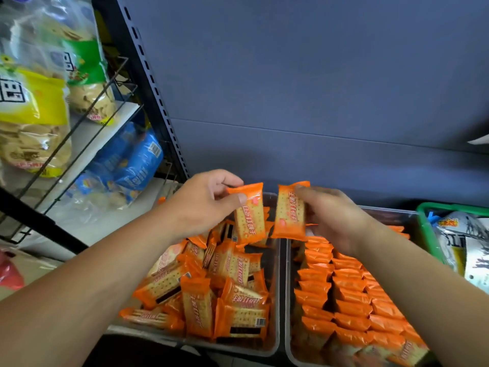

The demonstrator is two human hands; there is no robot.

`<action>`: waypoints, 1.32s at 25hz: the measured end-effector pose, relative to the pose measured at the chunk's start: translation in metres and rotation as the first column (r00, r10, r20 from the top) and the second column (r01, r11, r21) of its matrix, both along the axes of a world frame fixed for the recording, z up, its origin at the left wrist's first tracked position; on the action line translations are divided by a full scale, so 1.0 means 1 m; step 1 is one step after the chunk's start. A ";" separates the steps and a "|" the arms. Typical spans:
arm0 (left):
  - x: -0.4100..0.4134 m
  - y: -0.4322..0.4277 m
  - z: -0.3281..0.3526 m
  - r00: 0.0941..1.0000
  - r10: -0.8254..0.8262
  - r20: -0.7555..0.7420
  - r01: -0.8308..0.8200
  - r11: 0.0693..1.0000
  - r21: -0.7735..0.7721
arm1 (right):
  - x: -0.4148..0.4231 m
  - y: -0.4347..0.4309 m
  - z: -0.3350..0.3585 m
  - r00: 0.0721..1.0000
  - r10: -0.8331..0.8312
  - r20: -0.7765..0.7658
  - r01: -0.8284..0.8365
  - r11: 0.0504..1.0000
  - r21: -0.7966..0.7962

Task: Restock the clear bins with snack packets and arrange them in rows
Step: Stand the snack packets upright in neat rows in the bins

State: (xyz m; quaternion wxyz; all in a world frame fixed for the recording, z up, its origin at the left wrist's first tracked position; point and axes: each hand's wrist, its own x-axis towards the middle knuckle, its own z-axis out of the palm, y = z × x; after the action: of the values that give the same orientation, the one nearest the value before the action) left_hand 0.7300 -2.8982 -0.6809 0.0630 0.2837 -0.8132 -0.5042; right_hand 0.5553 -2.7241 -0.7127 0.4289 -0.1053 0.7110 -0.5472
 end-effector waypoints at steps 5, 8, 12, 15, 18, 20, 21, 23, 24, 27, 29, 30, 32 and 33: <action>-0.012 0.011 -0.013 0.997 -0.071 -0.014 0.070 0.997 -0.039 | 0.009 -0.003 -0.005 0.981 0.186 0.052 -0.186 0.983 -0.011; -0.016 0.015 -0.016 0.996 -0.087 -0.003 0.086 0.988 -0.129 | 0.005 0.002 0.006 0.923 0.359 0.139 -0.351 0.933 -0.081; -0.018 0.019 -0.016 0.995 -0.102 0.016 0.103 0.984 -0.147 | 0.000 0.007 -0.002 0.967 0.243 -0.081 -0.243 0.970 0.012; -0.019 0.021 -0.016 0.994 -0.100 0.043 0.105 0.985 -0.134 | -0.008 0.013 -0.005 0.957 0.123 -0.262 -0.102 0.991 0.092; -0.023 0.025 -0.017 0.992 -0.120 0.050 0.126 0.980 -0.153 | -0.012 0.018 -0.004 0.931 0.246 -0.270 -0.224 0.968 0.112; -0.025 0.027 -0.020 0.990 -0.136 0.034 0.140 0.978 -0.155 | -0.011 0.018 -0.001 0.928 0.283 -0.243 -0.271 0.959 0.083; -0.026 0.029 -0.022 0.990 -0.138 0.032 0.142 0.978 -0.151 | -0.011 0.018 0.000 0.933 0.275 -0.230 -0.268 0.961 0.061; -0.027 0.030 -0.024 0.991 -0.130 0.022 0.131 0.982 -0.135 | -0.012 0.018 0.002 0.934 0.285 -0.215 -0.286 0.958 0.027; -0.028 0.030 -0.025 0.993 -0.119 0.003 0.119 0.985 -0.126 | -0.012 0.019 0.003 0.925 0.309 -0.220 -0.313 0.950 0.016; -0.031 0.033 -0.024 0.993 -0.089 -0.080 0.080 0.991 -0.107 | -0.006 0.019 0.005 0.904 0.347 -0.249 -0.360 0.933 -0.009; -0.034 0.035 -0.023 0.988 -0.072 -0.134 0.059 0.993 -0.098 | -0.002 0.019 0.006 0.912 0.308 -0.270 -0.328 0.944 -0.029; -0.035 0.036 -0.023 0.984 -0.056 -0.167 0.043 0.996 -0.081 | -0.001 0.018 0.007 0.915 0.285 -0.286 -0.307 0.951 -0.035; -0.035 0.032 -0.028 0.985 -0.038 -0.168 0.028 0.998 -0.061 | -0.002 0.017 0.006 0.919 0.213 -0.333 -0.237 0.971 -0.034; -0.034 0.029 -0.035 0.993 -0.058 -0.098 0.049 0.995 -0.091 | -0.003 0.017 0.004 0.920 0.157 -0.358 -0.183 0.982 -0.040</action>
State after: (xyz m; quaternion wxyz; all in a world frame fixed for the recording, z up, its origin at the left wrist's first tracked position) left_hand 0.6963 -2.8697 -0.7160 0.1027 0.2329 -0.8379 -0.4829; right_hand 0.5518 -2.7068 -0.7088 0.3360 -0.2787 0.7443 -0.5054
